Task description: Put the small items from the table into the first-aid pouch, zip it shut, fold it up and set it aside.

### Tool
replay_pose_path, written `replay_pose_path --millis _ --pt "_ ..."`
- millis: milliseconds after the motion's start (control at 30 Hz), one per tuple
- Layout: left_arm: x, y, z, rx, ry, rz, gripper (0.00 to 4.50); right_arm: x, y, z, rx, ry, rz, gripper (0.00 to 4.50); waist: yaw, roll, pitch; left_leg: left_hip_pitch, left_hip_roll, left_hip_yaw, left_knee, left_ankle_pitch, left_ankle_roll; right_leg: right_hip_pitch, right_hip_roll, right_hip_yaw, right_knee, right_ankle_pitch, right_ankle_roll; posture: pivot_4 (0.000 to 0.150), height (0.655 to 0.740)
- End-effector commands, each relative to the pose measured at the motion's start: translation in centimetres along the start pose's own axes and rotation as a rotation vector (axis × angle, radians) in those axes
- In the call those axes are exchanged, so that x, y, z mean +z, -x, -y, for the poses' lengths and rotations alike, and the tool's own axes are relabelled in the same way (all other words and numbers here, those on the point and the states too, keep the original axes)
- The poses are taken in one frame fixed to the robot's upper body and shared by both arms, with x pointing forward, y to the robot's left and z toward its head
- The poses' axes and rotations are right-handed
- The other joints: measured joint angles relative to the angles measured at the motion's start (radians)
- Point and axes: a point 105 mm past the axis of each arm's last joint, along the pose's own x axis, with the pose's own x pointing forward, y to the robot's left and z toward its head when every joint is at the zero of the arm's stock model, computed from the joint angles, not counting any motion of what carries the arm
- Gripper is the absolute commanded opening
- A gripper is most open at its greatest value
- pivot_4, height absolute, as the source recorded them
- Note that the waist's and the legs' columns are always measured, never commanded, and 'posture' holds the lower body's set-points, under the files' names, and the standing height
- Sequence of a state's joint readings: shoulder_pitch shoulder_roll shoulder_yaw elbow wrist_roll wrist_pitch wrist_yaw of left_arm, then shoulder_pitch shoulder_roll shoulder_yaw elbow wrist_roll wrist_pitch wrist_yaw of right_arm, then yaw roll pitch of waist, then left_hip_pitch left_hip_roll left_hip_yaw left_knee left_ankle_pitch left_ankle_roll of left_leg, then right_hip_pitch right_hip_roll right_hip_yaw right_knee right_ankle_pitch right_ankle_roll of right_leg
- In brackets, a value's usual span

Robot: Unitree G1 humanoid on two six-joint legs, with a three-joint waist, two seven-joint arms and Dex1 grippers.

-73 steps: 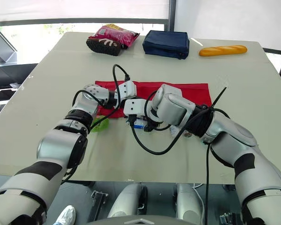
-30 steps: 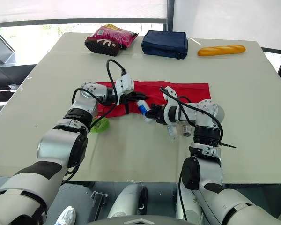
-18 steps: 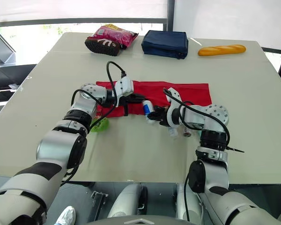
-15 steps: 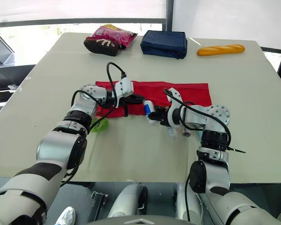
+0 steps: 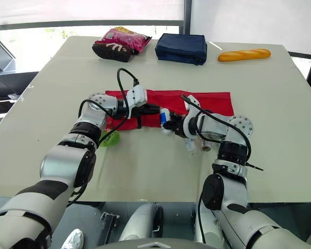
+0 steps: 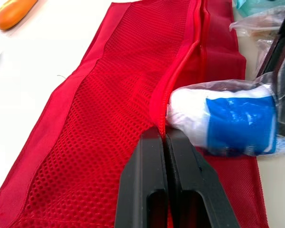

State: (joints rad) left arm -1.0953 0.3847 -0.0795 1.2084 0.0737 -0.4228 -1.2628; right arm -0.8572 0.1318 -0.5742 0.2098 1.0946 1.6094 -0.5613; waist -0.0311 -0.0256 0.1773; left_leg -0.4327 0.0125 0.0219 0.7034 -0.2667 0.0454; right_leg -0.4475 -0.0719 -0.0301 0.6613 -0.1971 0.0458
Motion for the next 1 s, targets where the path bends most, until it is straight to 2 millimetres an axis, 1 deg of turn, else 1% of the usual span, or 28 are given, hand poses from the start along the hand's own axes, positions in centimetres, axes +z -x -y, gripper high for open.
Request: replay_pose_path --millis 33,133,233,400,500,600,800,967,1000 --pt "1.3 0.1 -0.4 0.015 -0.043 0.055 0.00 0.6 0.2 -0.4 0.005 -0.027 0.032 0.01 -0.001 0.000 0.000 0.000 0.000 0.000 0.000 0.000 0.000 0.000 0.000 0.000 0.000 0.000 0.000 0.150 0.7164" --pt "0.9 0.0 0.1 -0.004 -0.037 0.056 0.00 1.7 0.3 -0.8 0.018 -0.060 0.072 0.01 -0.004 0.000 0.000 0.000 0.000 0.000 0.000 0.000 0.000 0.000 0.000 0.000 0.000 0.000 0.000 0.150 0.7164" --pt "0.8 -0.2 0.5 -0.020 -0.035 0.061 0.00 2.2 0.4 -1.6 0.043 -0.056 0.088 0.01 -0.007 0.000 0.000 0.000 0.001 0.000 0.000 0.000 0.000 0.000 0.000 0.000 0.000 0.000 0.000 0.150 0.7164" --pt "0.9 -0.8 1.1 -0.052 -0.035 0.078 0.00 2.2 -0.1 -2.7 0.067 -0.049 0.094 0.01 -0.007 0.000 0.000 0.000 0.003 0.000 0.000 0.000 0.000 0.000 0.000 0.000 0.000 0.000 0.000 0.150 0.7164" --pt "1.0 -1.0 1.3 -0.060 -0.034 0.086 0.00 2.1 -0.6 -3.3 0.076 -0.039 0.097 0.01 -0.008 0.000 0.000 0.000 0.003 0.001 0.000 0.000 0.000 0.000 0.000 0.000 -0.001 0.000 0.000 0.150 0.7164" --pt "1.1 -1.2 1.4 -0.062 -0.031 0.091 0.00 2.3 -1.0 -3.9 0.083 -0.044 0.123 0.01 -0.008 0.000 0.000 0.000 0.004 0.001 0.000 0.000 0.000 0.000 0.001 0.000 0.000 0.000 0.000 0.150 0.7164" --pt "1.0 -1.3 1.5 -0.066 -0.029 0.092 0.00 3.4 -1.5 -4.4 0.086 -0.047 0.201 0.01 -0.009 0.000 0.000 0.000 0.004 0.001 0.000 0.000 0.000 0.000 0.001 0.000 0.000 0.000 0.000 0.150 0.7164" --pt "1.0 -1.2 1.5 -0.063 -0.028 0.089 0.00 2.9 -1.9 -4.6 0.092 0.000 0.198 0.01 -0.009 0.000 0.000 0.000 0.004 0.001 0.000 0.000 0.000 0.000 0.001 0.000 -0.001 0.000 0.000 0.150 0.7164" --pt "1.0 -1.2 1.5 -0.062 -0.028 0.089 0.00 2.7 -1.9 -4.7 0.097 0.013 0.192 0.50 -0.009 0.000 0.000 0.000 0.004 0.001 0.000 0.000 0.000 0.000 0.001 0.000 -0.001 0.000 0.000 0.150 0.7164"
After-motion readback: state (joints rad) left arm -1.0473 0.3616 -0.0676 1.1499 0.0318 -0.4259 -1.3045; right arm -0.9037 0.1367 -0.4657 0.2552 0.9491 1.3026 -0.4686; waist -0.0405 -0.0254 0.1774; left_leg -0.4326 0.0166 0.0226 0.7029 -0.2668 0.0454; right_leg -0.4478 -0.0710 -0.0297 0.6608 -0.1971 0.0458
